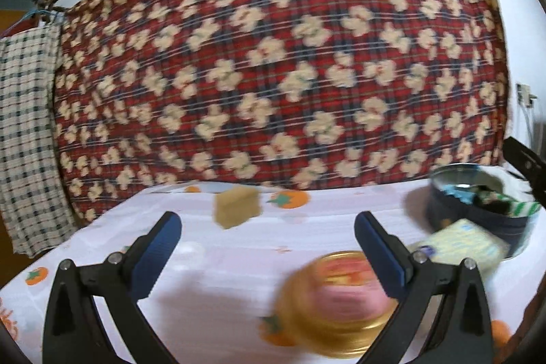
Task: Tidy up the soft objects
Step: 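Move both open tools away from the tin back over the remaining items, then grasp the white tape roll on the table with the left tool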
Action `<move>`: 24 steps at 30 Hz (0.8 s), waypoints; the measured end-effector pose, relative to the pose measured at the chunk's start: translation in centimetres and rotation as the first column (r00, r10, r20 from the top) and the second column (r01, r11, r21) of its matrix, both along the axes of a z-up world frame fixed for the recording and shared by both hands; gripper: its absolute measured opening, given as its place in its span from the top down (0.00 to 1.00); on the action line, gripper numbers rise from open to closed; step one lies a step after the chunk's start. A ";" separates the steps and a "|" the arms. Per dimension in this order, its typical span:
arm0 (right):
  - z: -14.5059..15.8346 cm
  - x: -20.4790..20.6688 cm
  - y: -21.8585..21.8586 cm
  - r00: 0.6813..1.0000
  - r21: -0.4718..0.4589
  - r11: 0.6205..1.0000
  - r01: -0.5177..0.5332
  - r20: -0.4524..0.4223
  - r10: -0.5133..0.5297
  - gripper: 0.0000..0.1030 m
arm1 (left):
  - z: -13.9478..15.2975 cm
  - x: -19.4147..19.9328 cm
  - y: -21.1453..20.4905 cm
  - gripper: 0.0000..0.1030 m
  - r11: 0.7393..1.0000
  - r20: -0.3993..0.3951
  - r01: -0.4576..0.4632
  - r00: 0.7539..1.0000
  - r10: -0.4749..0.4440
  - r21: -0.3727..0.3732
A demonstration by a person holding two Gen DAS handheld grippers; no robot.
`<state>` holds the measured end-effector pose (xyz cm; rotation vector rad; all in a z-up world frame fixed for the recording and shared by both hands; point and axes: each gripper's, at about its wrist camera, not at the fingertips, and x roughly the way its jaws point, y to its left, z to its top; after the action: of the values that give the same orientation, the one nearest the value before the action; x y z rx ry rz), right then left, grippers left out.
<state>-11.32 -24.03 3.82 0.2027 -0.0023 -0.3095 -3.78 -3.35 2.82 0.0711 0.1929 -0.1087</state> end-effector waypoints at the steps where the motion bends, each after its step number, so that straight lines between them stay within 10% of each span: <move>1: 0.0 0.4 1.0 1.000 -0.002 1.000 -0.019 -0.002 0.019 0.20 | -0.1 0.4 1.0 0.00 1.000 -0.001 -0.021 1.000 0.021 0.006; 14: -0.8 4.7 11.0 0.979 -0.007 0.981 -0.195 -0.052 0.195 0.20 | -1.4 5.9 11.7 0.00 0.984 -0.139 -0.175 0.975 0.176 0.019; 24: -1.5 8.1 15.5 0.956 0.033 0.967 -0.254 -0.140 0.256 0.20 | -3.2 11.2 13.0 0.00 0.997 -0.343 -0.038 0.938 0.057 0.063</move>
<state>-3.21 -8.57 2.34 0.1922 0.1672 -0.0654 7.43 9.66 -0.35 0.1026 0.5485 -0.0665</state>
